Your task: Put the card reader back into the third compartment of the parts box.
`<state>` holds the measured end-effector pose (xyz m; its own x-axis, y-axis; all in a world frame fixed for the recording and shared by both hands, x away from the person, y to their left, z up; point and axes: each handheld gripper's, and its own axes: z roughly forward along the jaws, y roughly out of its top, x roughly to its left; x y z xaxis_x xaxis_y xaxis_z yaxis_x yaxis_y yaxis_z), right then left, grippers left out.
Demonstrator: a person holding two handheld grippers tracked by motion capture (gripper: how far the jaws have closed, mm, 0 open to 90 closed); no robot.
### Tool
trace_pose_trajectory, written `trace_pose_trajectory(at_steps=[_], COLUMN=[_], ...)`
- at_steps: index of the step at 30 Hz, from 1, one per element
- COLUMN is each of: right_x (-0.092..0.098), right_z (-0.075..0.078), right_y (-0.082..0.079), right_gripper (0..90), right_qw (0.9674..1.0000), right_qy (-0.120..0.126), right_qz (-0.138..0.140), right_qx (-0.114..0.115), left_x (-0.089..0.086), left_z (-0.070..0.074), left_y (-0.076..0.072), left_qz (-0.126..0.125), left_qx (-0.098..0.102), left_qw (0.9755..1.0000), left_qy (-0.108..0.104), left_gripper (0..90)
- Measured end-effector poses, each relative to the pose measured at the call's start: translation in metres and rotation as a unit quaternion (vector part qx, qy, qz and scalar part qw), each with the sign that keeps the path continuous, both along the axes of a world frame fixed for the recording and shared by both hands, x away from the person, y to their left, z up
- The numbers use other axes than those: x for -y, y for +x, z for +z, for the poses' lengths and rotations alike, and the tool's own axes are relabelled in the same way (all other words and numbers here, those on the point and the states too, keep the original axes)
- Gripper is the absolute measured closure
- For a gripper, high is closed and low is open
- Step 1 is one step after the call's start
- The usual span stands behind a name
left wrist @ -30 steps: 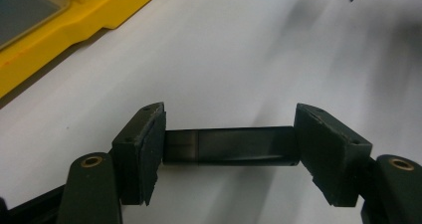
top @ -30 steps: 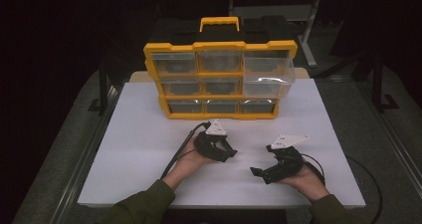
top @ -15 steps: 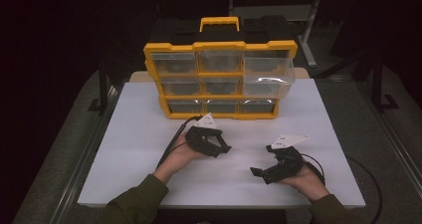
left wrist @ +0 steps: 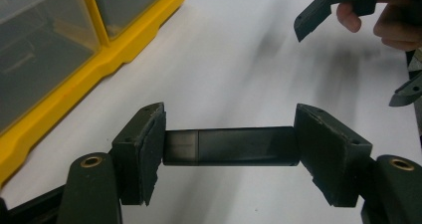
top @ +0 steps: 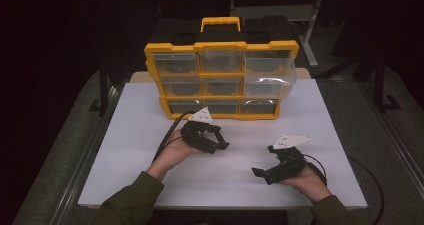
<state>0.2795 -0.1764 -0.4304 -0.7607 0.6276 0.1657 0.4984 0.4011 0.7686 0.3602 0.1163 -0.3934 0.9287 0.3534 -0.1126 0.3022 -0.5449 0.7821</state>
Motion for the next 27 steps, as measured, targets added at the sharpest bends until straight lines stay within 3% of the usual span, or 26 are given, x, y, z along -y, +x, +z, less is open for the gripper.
trace_pose_trajectory(at_steps=[7, 27], right_x=[-0.001, 0.0], right_z=[0.0, 0.001], right_y=[0.0, 0.0], right_gripper=[0.0, 0.0], right_qw=[1.0, 1.0], right_qy=[0.001, 0.004], right_qz=[0.001, -0.001], right_qx=[0.0, 0.0], left_x=[-0.002, -0.001], left_z=[0.014, 0.076], left_y=[0.003, 0.015], left_qz=[-0.009, -0.039], left_qx=[-0.003, 0.009], left_qw=[0.9999, 0.9986], left_qy=[-0.011, -0.034], left_gripper=[30.1, 30.1])
